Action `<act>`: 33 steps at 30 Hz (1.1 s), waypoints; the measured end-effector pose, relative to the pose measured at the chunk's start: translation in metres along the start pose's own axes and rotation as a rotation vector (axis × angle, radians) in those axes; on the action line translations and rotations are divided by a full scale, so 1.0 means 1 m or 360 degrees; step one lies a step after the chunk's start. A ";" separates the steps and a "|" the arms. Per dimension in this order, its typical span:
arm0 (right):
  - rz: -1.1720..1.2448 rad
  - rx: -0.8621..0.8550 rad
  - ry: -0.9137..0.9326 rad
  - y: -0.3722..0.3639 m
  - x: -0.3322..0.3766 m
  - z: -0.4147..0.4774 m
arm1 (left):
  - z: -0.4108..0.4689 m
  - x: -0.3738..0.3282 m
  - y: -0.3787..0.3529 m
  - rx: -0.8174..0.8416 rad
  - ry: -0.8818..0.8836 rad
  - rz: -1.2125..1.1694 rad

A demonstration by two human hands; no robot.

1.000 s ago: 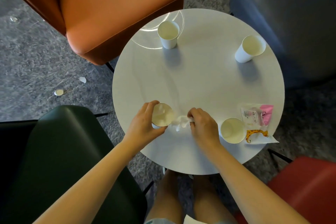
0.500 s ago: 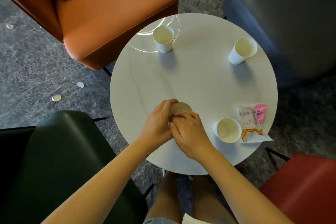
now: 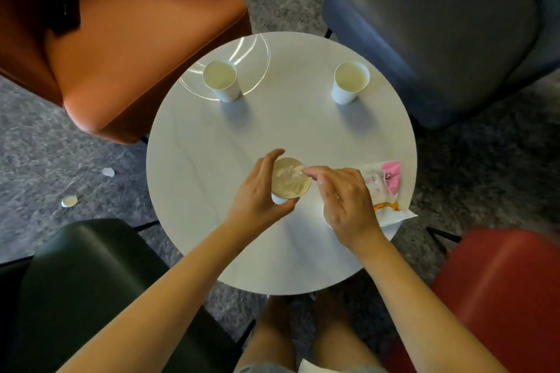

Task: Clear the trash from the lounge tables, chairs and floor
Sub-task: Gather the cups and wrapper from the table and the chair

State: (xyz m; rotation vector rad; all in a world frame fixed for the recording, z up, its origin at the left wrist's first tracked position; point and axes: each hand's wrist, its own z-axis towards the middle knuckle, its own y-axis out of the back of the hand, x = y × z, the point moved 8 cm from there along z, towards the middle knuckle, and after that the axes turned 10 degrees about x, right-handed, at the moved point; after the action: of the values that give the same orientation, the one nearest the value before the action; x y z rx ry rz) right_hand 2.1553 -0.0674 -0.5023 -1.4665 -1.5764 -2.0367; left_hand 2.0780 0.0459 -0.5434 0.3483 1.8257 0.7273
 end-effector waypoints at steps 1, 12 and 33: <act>0.0049 -0.0072 -0.0035 0.012 -0.009 -0.001 | 0.005 -0.005 -0.002 0.0005 -0.0018 0.0000; -0.0112 -0.0187 -0.0911 0.036 -0.161 -0.036 | 0.049 -0.011 -0.034 0.0024 -0.0019 0.0035; -0.0448 0.0345 -0.0659 -0.015 -0.188 0.034 | 0.052 0.025 -0.036 -0.0046 0.0114 0.0057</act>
State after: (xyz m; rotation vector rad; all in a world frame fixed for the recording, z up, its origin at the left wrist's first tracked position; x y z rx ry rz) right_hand 2.2585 -0.1088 -0.6581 -1.7426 -2.1975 -1.6851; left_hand 2.1208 0.0485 -0.5959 0.3403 1.8785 0.7994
